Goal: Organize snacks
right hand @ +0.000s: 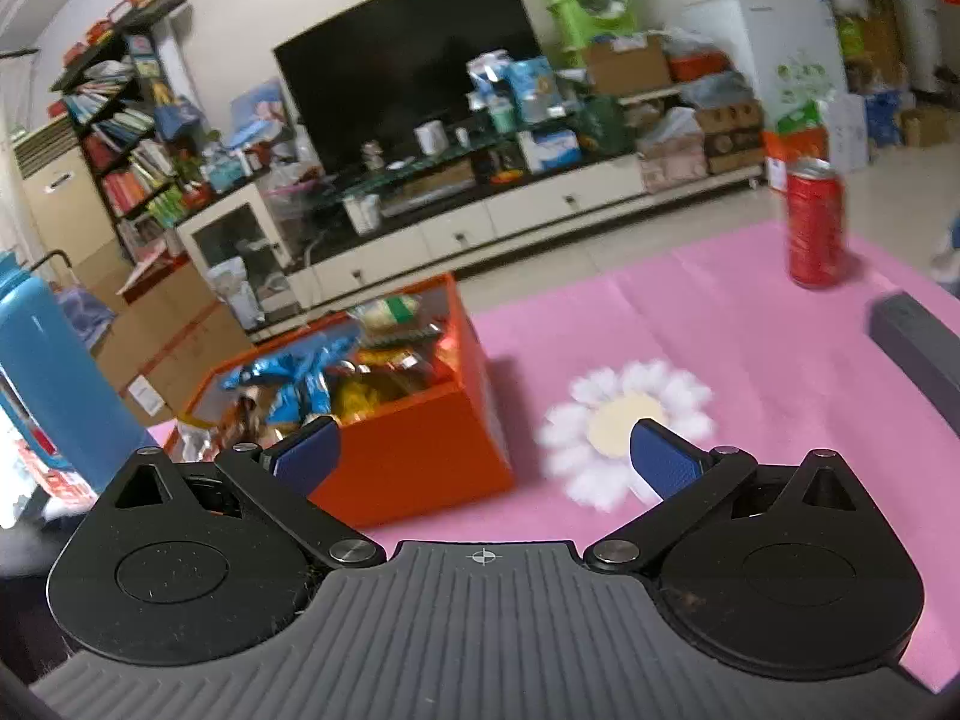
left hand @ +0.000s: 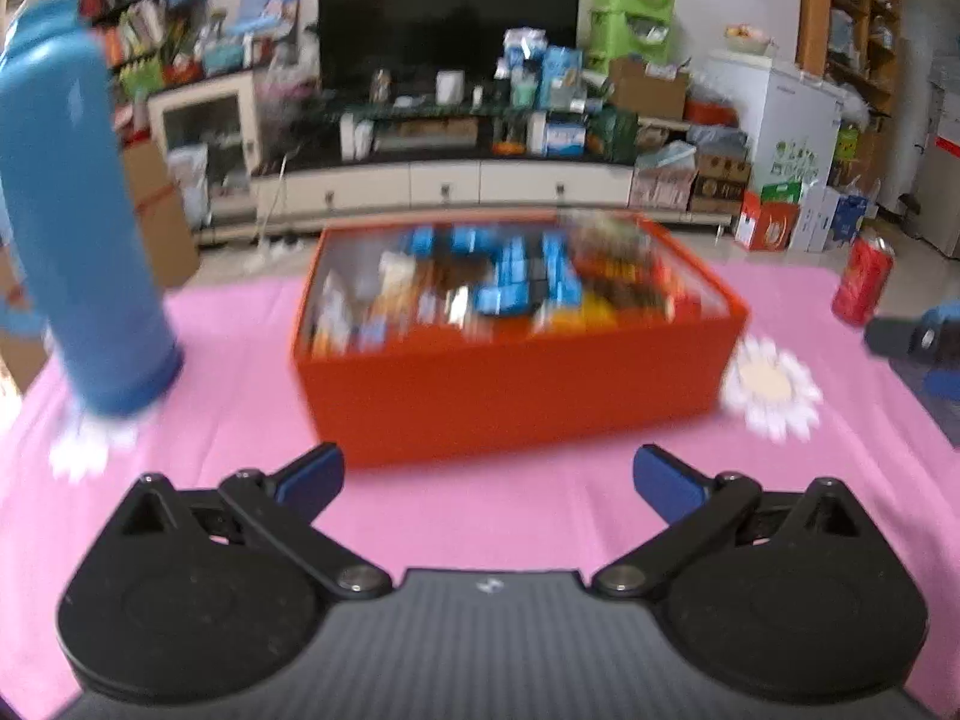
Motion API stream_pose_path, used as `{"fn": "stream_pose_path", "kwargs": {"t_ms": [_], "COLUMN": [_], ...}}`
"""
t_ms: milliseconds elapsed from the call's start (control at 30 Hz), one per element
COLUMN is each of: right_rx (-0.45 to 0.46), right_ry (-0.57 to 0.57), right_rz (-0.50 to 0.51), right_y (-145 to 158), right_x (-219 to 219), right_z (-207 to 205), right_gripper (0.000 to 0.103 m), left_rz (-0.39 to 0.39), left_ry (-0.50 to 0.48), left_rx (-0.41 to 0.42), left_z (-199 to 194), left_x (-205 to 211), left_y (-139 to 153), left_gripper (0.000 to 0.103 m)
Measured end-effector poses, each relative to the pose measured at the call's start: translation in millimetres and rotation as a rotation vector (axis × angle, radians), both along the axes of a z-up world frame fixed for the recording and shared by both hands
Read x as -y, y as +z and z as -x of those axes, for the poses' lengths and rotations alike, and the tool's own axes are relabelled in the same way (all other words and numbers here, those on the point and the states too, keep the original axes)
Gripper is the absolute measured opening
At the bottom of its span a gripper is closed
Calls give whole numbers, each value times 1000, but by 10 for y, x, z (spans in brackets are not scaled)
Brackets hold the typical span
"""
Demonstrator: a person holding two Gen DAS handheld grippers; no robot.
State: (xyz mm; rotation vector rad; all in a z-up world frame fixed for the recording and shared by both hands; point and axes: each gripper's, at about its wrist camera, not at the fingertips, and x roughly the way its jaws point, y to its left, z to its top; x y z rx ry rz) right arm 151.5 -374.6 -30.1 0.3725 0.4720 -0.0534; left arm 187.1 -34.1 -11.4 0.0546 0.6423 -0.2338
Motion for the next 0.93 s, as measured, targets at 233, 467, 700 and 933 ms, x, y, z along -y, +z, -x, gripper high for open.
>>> {"fn": "stream_pose_path", "kwargs": {"t_ms": [233,467,700,933], "right_rx": [-29,-125,-131,-191], "right_ry": [-44,-62,1,43], "right_rz": [43,219,238,283], "right_y": [-210,-336,-355,-450], "right_x": [45,-18,-165,-287], "right_z": [521,319,192,105], "right_gripper": [94,94,94,94], "left_rz": [3,0,-28,-29], "left_ry": [39,114,198,263], "left_rx": [-15,-59,-10,11], "left_z": [263,-19,-29,-44], "left_x": [-81,-112,-215,-342], "left_y": [-130,-206,-202,-174], "left_gripper": [102,102,102,102]}}
